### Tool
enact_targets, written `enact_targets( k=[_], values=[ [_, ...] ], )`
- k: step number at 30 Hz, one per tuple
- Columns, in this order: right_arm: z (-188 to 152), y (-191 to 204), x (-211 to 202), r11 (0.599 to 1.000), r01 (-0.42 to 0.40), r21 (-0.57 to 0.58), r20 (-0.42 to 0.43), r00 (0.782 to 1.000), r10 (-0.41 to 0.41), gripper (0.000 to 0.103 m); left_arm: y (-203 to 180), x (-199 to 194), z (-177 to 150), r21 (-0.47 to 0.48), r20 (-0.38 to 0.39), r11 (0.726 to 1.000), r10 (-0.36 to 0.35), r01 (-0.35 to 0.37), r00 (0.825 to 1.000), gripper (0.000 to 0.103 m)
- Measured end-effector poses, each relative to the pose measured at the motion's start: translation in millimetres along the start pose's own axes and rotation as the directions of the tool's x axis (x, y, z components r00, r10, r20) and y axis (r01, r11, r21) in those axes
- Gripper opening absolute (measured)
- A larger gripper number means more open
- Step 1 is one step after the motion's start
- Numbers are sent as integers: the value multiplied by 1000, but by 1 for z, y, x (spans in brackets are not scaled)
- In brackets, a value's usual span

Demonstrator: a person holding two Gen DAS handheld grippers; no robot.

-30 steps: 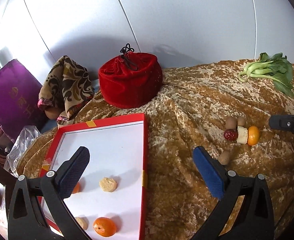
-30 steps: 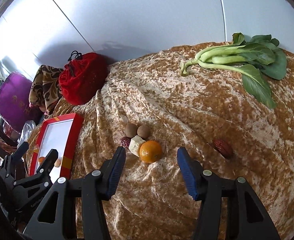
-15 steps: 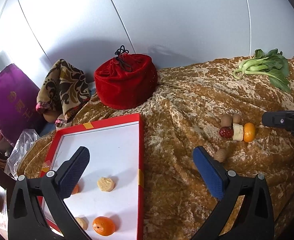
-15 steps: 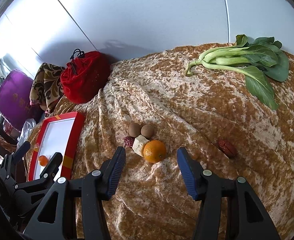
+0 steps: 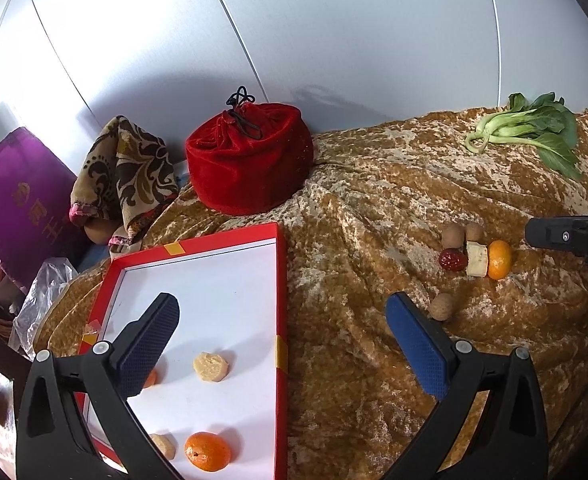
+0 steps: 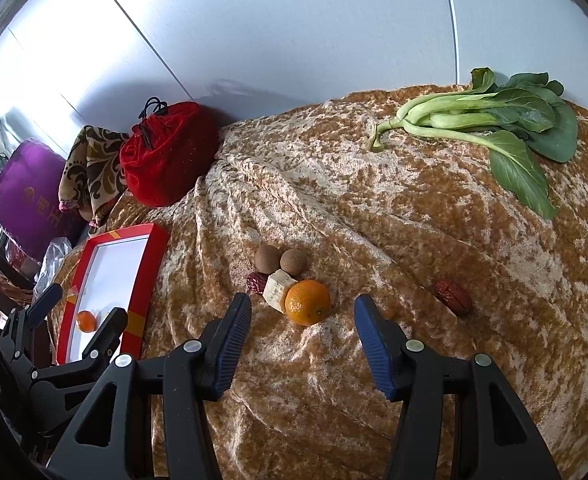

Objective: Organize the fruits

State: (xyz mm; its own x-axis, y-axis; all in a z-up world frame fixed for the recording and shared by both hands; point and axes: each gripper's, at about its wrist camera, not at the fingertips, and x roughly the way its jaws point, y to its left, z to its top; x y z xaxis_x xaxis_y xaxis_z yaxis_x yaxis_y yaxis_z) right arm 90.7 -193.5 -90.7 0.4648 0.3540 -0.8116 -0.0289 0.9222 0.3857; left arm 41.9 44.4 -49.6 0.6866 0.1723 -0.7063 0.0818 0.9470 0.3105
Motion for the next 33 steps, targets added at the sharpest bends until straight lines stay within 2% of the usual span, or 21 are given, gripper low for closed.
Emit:
enact_targets(
  k=[18,26,33],
  values=[
    [0,1,0,1000,-4,-4,3,1000,5,56,-2,-1,1,18,0,1000,13,-13,1000,103],
    [1,-2,5,999,-30,22,-20,999,31,56,7,18,-7,78,-91,997,18,-11,996,103],
    [0,-1,12,997,-64,52,-51,996,67,56,15,27,-16,129,-135,990,-35,53,990,103]
  ],
)
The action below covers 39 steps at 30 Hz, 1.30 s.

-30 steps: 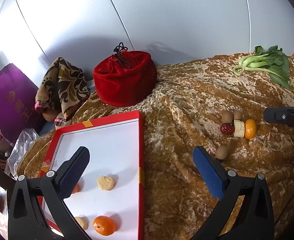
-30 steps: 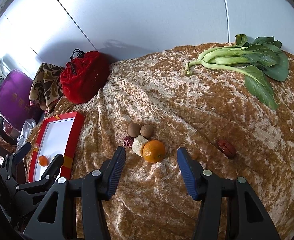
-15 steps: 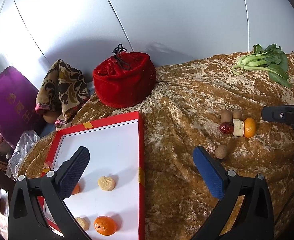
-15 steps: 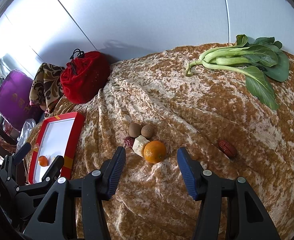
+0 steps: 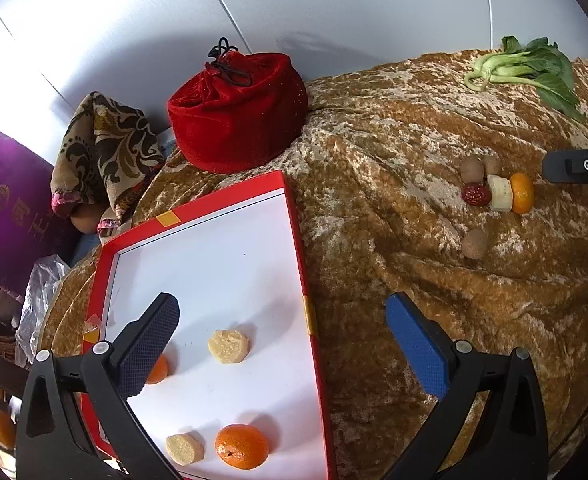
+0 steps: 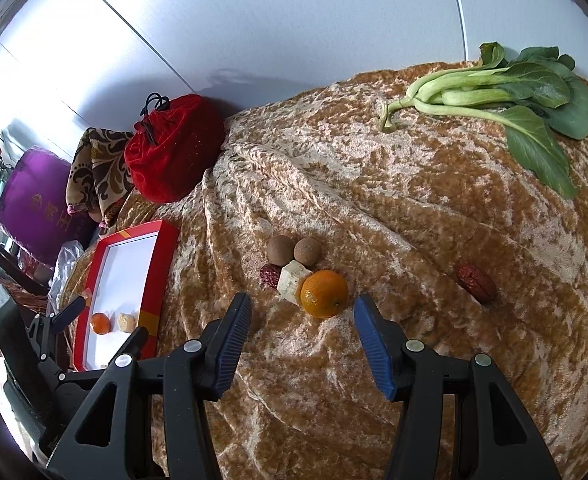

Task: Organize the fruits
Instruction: 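Grasp the orange tangerine with the right tool while the left tool grasps a brown nut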

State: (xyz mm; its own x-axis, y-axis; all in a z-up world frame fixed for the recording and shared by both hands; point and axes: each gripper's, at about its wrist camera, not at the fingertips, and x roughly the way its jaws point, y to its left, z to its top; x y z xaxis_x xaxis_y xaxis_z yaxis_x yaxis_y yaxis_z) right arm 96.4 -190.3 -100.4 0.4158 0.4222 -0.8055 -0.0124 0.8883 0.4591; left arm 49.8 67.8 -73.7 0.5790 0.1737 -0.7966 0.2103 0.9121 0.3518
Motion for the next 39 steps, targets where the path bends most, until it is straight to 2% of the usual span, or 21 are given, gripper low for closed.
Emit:
enact_targets(
  k=[5,12,16,24,30,34,39],
  values=[
    [1,-1,4,999,-24,23,-17,1000,25,56,-3,-2,0,31,5,999,-45,45,999,103],
    [3,-16,7,993,-62,98,-43,997,67,56,-44,-12,11,134,45,986,-110,103,993,103],
    [4,-21,18,988,-72,134,-77,994,82,55,-62,-5,25,153,41,982,-118,110,992,103],
    [11,-28,38,984,-48,174,-111,991,68,54,-75,14,39,130,10,969,-215,212,976,103],
    [13,-32,44,982,-44,184,-115,991,66,54,-88,24,40,158,-5,968,-197,196,980,103],
    [14,-31,51,984,-40,174,-128,990,63,54,-92,31,40,168,-20,968,-187,187,982,98],
    [15,-29,58,987,-32,157,-141,988,55,50,-96,43,36,176,-58,962,-200,208,978,86]
  ],
)
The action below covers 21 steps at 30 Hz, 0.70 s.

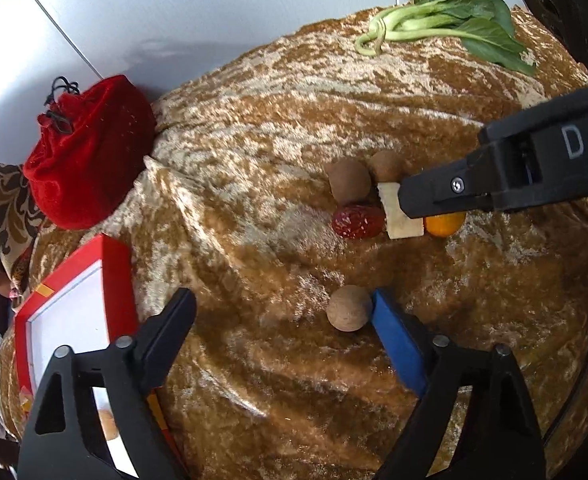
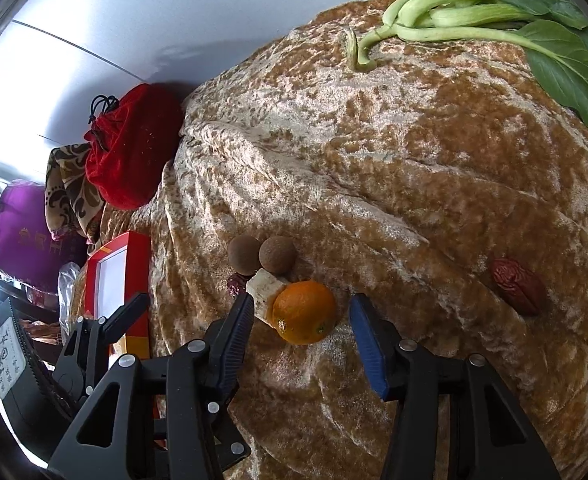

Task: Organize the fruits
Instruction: 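Grasp the orange tangerine with the right tool while the left tool grasps a brown nut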

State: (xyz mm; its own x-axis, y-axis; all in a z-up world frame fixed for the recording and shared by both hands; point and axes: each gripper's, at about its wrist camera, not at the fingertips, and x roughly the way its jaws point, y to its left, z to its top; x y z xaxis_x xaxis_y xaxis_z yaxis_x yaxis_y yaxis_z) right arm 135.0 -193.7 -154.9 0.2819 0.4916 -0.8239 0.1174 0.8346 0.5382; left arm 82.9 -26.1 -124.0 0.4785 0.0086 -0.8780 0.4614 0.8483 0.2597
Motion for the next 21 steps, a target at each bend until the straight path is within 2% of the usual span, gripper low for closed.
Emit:
enact_targets(
  k=[4,8,10,14,18,21],
  values=[
    [0,3,5,1000,-5,-16,-16,1000,5,46,0,4,-1,2,2,1000,-21,21,1000,82],
    [-1,5,9,1000,-12,-24,-39,999,11,45,7,7,0,-42,-8,995,-94,94,996,70],
    [-1,6,9,999,-12,-31,-39,999,11,44,5,8,-1,-42,-7,994,-98,98,995,69],
    [-2,7,8,1000,-18,-24,-41,999,17,42,2,6,0,-39,-2,993,-116,115,993,57],
    [-3,3,7,1000,-26,-13,-46,999,26,40,-1,4,1,-34,0,992,-121,121,993,52],
    [-3,1,5,1000,-29,-11,-45,999,29,38,-1,3,1,-39,1,990,-138,138,990,44]
  ],
)
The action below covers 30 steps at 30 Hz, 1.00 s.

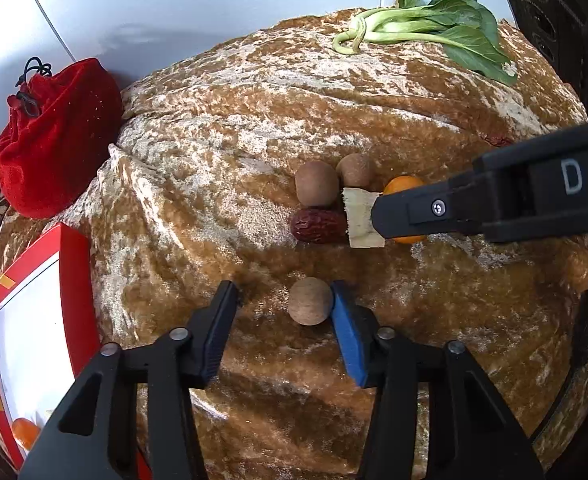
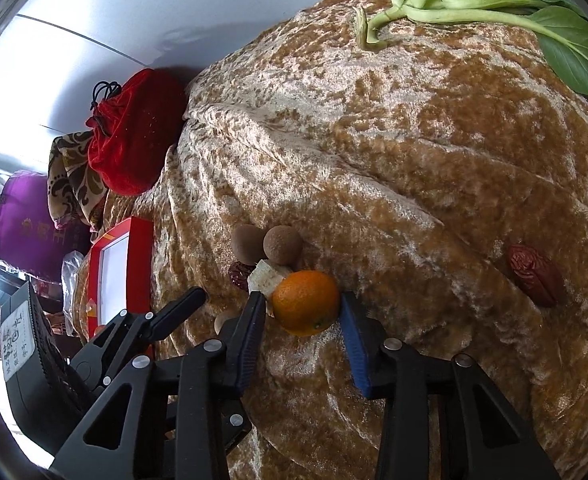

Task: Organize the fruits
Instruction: 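Grasp the orange tangerine with the right tool while the left tool grasps a brown nut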

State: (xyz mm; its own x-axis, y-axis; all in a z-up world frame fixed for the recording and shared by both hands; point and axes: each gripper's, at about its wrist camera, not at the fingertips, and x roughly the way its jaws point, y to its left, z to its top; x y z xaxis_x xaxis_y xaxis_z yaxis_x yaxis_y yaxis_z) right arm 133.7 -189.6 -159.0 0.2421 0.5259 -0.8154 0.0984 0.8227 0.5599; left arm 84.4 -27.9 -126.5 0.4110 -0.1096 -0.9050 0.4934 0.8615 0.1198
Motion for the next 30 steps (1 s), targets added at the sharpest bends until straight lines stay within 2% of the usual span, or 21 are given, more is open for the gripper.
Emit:
enact_targets(
  k=[5,11,17,19,24,25,27,30],
  values=[
    [-2,-1,-5,1000,1,1,5,1000,-1,35,2,-1,-1,0,2,1000,-22,22,1000,37],
    [-2,-1,-4,1000,-1,-3,0,1000,1,38,6,2,-1,-22,9,999,-42,42,999,37],
    [0,3,-2,1000,5,-17,10,1000,-4,42,5,4,2,-44,21,998,-50,51,999,48],
    [2,5,2,1000,-3,-27,4,1000,3,47,2,4,2,-36,24,998,-43,44,999,49],
    [3,3,3,1000,-11,-26,7,1000,11,43,3,5,3,-35,29,998,-42,43,999,49],
    [3,3,3,1000,-12,-23,7,1000,12,40,3,4,3,-37,32,998,-46,47,998,47],
    [3,1,2,1000,-20,-13,5,1000,20,39,3,3,3,-34,38,997,-62,64,997,35],
    [2,-1,-1,1000,-23,-2,7,1000,23,36,4,0,1,-35,42,996,-84,86,996,27]
  ],
)
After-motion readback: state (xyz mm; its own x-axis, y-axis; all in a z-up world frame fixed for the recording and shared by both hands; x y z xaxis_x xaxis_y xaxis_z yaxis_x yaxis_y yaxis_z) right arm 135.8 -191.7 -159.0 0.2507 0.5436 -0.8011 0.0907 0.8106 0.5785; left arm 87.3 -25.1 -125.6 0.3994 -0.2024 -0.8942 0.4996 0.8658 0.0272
